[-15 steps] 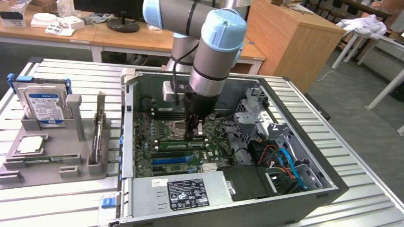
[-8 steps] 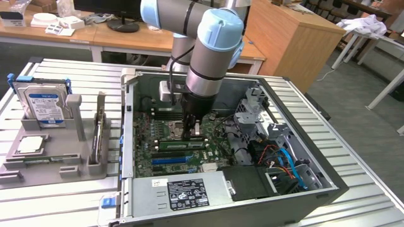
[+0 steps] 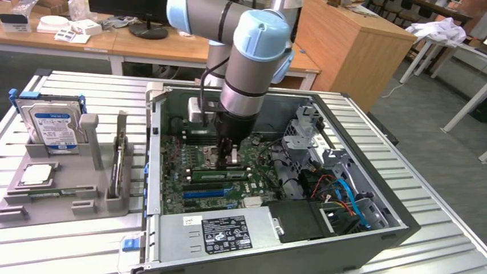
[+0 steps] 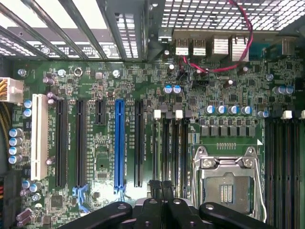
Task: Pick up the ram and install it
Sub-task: 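Press down the ram until it locks into place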
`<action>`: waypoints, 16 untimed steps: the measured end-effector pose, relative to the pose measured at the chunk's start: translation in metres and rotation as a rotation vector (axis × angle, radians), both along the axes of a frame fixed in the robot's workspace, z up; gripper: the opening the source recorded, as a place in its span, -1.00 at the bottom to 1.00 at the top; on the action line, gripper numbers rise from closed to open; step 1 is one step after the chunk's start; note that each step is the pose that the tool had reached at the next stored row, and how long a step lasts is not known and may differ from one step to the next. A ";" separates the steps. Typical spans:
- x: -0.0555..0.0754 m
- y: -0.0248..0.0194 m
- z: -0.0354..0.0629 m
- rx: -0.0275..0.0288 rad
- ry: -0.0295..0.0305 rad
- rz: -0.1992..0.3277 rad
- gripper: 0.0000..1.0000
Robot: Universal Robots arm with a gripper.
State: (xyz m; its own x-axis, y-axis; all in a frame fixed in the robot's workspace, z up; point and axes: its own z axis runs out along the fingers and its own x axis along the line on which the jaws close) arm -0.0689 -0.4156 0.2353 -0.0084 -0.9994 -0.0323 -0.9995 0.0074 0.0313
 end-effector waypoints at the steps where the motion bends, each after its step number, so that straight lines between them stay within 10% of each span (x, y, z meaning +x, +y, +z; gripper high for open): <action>1: -0.001 0.0000 0.0000 0.0000 -0.0001 0.000 -0.79; 16: -0.010 0.0000 0.0000 -0.0001 -0.0007 0.000 -0.79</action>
State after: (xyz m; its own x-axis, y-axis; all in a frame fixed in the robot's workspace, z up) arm -0.0789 -0.4156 0.2353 -0.0083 -0.9994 -0.0323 -0.9995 0.0073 0.0306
